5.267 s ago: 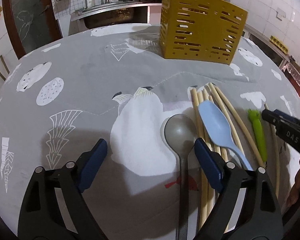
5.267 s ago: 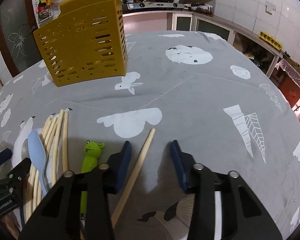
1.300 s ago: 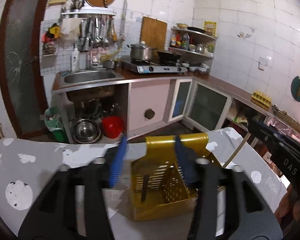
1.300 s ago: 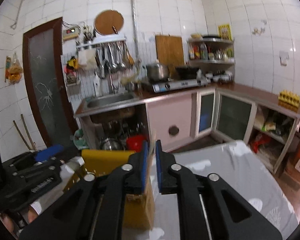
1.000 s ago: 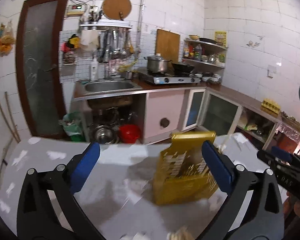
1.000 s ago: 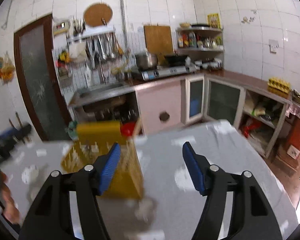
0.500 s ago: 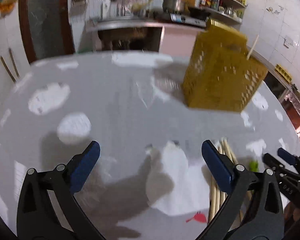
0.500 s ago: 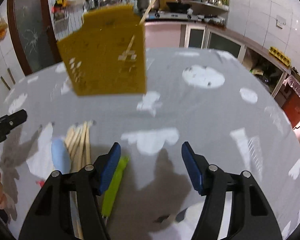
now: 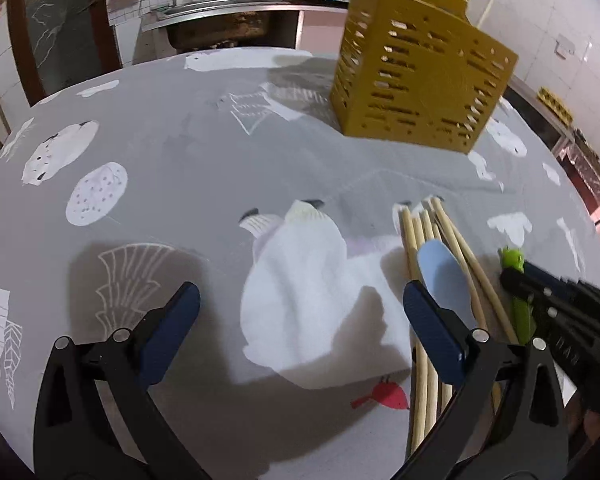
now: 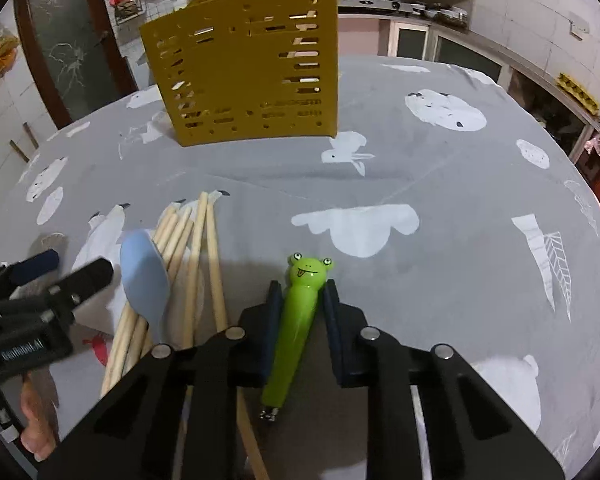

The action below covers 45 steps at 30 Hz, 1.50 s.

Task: Organize utensils
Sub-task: 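Move right gripper to green frog-handled fork and grasp it, then grasp a wooden chopstick with left gripper and lift it while right gripper lifts the fork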

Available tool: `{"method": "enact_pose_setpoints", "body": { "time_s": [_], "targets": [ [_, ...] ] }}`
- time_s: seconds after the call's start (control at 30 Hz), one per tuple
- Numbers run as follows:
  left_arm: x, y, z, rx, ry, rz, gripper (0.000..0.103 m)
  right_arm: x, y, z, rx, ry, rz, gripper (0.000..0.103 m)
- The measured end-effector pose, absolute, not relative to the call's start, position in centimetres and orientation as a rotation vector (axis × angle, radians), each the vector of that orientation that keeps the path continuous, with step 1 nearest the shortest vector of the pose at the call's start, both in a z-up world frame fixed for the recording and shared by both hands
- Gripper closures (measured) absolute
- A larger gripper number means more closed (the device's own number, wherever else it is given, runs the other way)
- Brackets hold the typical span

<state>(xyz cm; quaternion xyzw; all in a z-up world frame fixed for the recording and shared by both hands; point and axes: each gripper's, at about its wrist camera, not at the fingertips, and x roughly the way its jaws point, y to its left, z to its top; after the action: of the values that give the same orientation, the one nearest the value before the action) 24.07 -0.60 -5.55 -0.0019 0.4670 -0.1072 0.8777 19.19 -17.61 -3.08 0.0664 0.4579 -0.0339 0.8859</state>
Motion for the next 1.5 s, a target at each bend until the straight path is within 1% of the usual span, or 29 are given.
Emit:
{"method": "enact_pose_setpoints", "body": {
  "time_s": [0.43,0.77,0.83,1.03,1.1,1.17,1.33,1.5],
  "targets": [
    [24.4,-3.2,-5.8,0.056,0.983,-0.234,0.005,20.2,-22.6,-2.9,0.112,0.949,-0.097,0.081],
    [24.6,-5.3,-5.6,0.109,0.964,-0.246,0.005,20.3,-23.0,-3.0,0.09,0.939,-0.101,0.081],
    [24.8,-4.8,-5.6,0.093,0.963,-0.246,0.008,20.2,-23.1,-3.0,0.093,0.938,-0.1,0.081],
    [25.1,-4.2,-5.7,0.078,0.968,-0.247,0.009,20.1,-23.0,-3.1,0.093,0.934,-0.103,0.081],
    [25.1,-4.1,-5.7,0.079,0.962,-0.234,0.011,20.1,-23.0,-3.1,0.095,0.934,-0.103,0.081],
    [25.1,-4.0,-5.7,0.085,0.963,-0.232,0.016,20.1,-23.0,-3.1,0.096,0.935,-0.102,0.081],
    [24.9,-4.0,-6.0,0.099,0.968,-0.243,0.016,19.9,-23.1,-3.1,0.087,0.934,-0.106,0.082],
    [25.0,-5.3,-6.2,0.156,0.972,-0.231,0.019,19.9,-22.7,-3.2,0.071,0.937,-0.121,0.082]
  ]
}}
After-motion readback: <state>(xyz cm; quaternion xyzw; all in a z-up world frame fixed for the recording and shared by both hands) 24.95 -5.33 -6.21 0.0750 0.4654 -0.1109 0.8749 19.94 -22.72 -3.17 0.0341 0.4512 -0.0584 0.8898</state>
